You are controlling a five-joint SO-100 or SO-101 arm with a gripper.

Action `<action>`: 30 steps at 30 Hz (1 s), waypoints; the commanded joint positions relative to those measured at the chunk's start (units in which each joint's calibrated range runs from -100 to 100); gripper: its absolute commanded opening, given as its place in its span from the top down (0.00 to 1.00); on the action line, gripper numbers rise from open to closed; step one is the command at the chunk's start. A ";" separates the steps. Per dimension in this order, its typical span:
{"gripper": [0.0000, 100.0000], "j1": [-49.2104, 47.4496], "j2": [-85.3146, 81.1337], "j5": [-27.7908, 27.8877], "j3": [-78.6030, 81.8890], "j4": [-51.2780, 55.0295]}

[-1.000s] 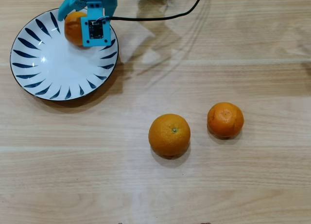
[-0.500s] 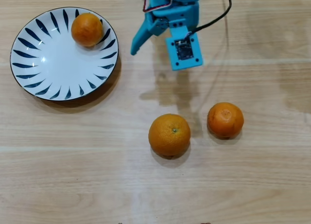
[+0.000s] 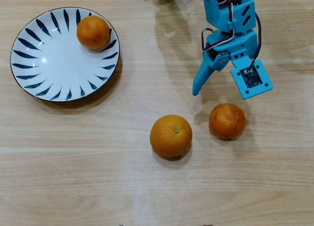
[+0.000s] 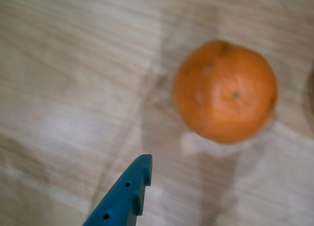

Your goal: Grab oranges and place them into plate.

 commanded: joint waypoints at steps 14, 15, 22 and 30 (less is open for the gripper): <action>0.57 -0.11 12.88 -0.23 -2.45 -20.08; 0.57 0.05 13.30 -0.23 -2.45 -20.08; 0.57 0.78 15.84 -0.39 -3.17 -22.49; 0.66 0.94 18.46 -0.39 -3.17 -28.42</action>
